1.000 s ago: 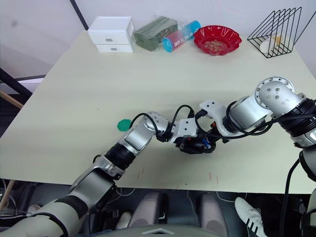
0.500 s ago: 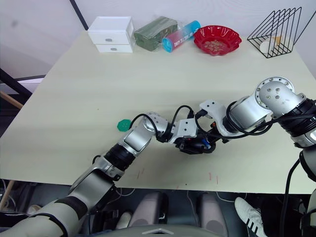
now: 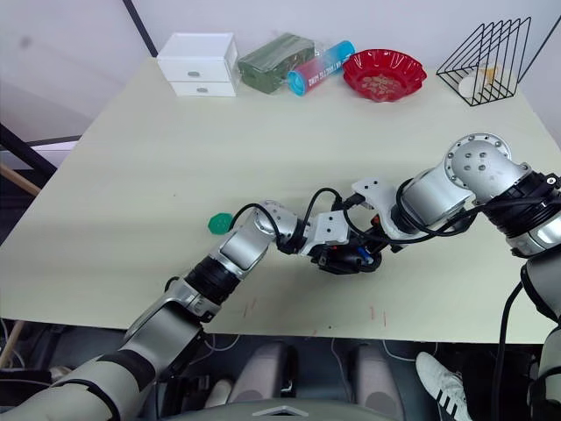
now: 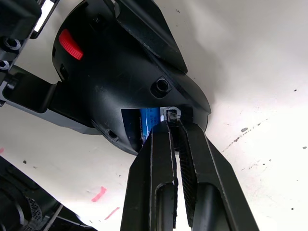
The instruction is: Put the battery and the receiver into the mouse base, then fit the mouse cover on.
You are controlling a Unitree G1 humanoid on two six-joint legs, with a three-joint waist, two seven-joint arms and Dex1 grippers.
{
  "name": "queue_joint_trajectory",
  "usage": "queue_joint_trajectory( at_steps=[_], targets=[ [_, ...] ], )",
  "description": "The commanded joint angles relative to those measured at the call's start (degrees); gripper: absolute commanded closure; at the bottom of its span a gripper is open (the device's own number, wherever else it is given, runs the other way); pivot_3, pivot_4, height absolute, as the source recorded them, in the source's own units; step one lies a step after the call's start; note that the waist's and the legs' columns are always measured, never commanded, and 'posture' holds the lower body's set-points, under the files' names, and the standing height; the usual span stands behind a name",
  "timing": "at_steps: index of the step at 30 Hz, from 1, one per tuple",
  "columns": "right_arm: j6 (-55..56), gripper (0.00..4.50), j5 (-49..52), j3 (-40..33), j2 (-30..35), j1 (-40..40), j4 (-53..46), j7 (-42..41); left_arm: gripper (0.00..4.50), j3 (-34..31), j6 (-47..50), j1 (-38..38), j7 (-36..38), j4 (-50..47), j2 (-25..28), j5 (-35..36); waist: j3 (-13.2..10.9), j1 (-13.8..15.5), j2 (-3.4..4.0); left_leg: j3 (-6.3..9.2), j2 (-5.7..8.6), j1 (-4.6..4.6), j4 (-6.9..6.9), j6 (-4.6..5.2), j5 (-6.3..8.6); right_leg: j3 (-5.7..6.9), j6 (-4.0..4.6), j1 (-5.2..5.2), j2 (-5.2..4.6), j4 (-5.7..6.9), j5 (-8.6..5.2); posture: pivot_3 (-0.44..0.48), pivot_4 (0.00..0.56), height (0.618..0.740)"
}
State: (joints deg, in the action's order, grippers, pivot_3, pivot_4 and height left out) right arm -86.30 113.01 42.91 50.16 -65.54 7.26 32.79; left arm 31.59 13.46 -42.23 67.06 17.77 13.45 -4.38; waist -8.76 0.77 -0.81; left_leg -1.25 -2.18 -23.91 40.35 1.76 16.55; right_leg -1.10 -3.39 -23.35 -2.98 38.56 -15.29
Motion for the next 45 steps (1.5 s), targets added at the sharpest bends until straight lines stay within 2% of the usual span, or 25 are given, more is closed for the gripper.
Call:
queue_joint_trajectory(
  at_steps=[1, 17, 20, 31, 45],
  targets=[
    [0.73, 4.50, -0.01, 0.76, -1.44, 0.82, 0.88, 1.03, 1.51, 2.41, 1.17, 0.00, -1.78, 3.03, -1.40, -2.81, 0.04, 0.03, -0.03, 0.01, 0.00, 0.03, 0.00, 0.01, 0.00, 0.01, 0.00, 0.04, 0.00, 0.00, 0.00, 0.000, 0.150, 0.740],
    [0.36, 4.50, -0.01, 0.23, -2.86, 0.91, 1.88, 1.57, 1.51, 2.23, -0.12, 0.83, -1.98, 3.58, -0.57, -3.07, 0.31, -0.12, -0.16, 0.03, -0.05, 0.16, 0.00, 0.15, -0.09, 0.02, 0.06, 0.20, -0.02, -0.13, 0.03, 0.000, 0.150, 0.740],
    [0.51, 3.51, -0.01, 0.03, -2.96, 0.74, 1.91, 1.76, 1.51, 2.29, -0.17, 0.90, -1.90, 3.42, -0.51, -3.10, 0.31, -0.11, -0.15, 0.03, -0.05, 0.16, 0.00, 0.15, -0.09, 0.02, 0.06, 0.21, -0.03, -0.14, 0.03, 0.000, 0.150, 0.740],
    [0.25, 3.51, -0.01, -0.32, -2.27, 0.53, 1.65, 1.50, 1.51, 2.53, -0.45, 1.21, -1.98, 3.71, -0.54, -3.20, 0.32, -0.09, -0.15, 0.05, -0.06, 0.10, -0.05, 0.16, -0.09, 0.08, 0.06, 0.25, -0.06, -0.40, 0.10, 0.000, 0.150, 0.740],
    [0.61, 3.51, -0.01, -1.83, 1.87, 0.34, -3.32, -1.24, 1.51, 2.72, -1.48, 1.56, -1.82, 4.28, -0.13, -3.31, 0.29, 0.10, -0.11, 0.08, -0.04, -0.06, -0.10, 0.19, -0.09, 0.17, 0.06, 0.25, -0.17, -0.67, 0.14, 0.000, 0.150, 0.740]
  ],
)
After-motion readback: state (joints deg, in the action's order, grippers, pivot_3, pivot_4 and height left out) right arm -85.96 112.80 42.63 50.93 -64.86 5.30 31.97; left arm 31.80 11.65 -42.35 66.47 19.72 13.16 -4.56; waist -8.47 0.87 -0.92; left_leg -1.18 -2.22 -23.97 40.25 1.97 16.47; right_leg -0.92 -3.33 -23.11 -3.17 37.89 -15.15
